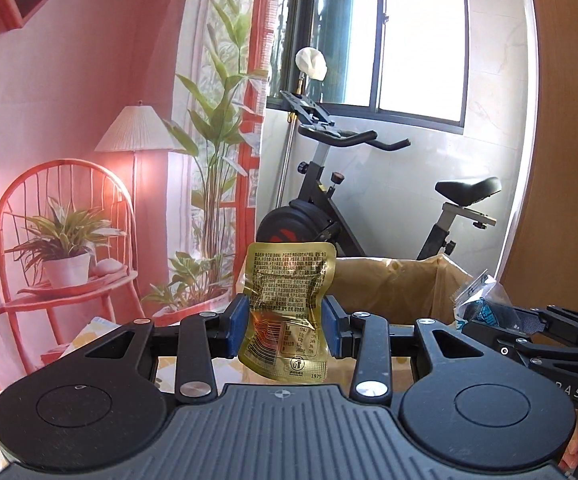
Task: Organize snacks
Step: 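Carry both held snacks over the box and open both tools inside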
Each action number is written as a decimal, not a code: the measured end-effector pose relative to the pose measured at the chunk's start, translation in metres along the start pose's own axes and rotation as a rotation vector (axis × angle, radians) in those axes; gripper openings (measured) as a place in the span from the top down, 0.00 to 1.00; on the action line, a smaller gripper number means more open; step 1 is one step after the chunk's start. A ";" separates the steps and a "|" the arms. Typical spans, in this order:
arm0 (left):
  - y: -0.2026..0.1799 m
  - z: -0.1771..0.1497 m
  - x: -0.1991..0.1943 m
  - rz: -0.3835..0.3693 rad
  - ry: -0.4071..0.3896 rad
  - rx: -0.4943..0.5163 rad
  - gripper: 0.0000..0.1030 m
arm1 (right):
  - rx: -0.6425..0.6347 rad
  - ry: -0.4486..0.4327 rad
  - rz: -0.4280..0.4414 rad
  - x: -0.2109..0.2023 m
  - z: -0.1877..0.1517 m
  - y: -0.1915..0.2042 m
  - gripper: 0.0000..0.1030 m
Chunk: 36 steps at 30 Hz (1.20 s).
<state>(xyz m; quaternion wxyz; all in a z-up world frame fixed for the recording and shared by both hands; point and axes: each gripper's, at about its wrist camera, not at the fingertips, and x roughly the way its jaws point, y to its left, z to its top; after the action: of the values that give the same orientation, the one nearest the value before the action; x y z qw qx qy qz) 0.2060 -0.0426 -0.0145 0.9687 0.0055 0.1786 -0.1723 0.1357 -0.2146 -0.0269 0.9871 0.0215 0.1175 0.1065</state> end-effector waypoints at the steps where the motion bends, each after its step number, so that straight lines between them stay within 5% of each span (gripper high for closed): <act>1: -0.007 0.006 0.008 -0.007 0.004 0.010 0.60 | 0.002 0.012 -0.025 0.007 0.005 -0.005 0.55; 7: -0.048 0.023 0.078 -0.037 0.109 0.031 0.60 | 0.025 0.157 -0.171 0.049 0.019 -0.044 0.55; 14: -0.061 0.013 0.127 -0.008 0.239 0.039 0.48 | 0.085 0.242 -0.200 0.063 0.011 -0.062 0.52; 18: -0.058 0.009 0.127 0.016 0.258 0.051 0.42 | 0.095 0.224 -0.195 0.053 0.011 -0.064 0.39; 36: -0.031 0.017 0.059 0.053 0.242 0.046 0.31 | 0.105 0.126 -0.051 -0.004 0.024 -0.004 0.39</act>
<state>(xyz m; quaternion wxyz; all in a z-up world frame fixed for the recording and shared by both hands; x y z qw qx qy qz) 0.2530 -0.0926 -0.0177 0.9439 0.0529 0.2899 -0.1490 0.1380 -0.2200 -0.0030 0.9777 0.0637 0.1851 0.0759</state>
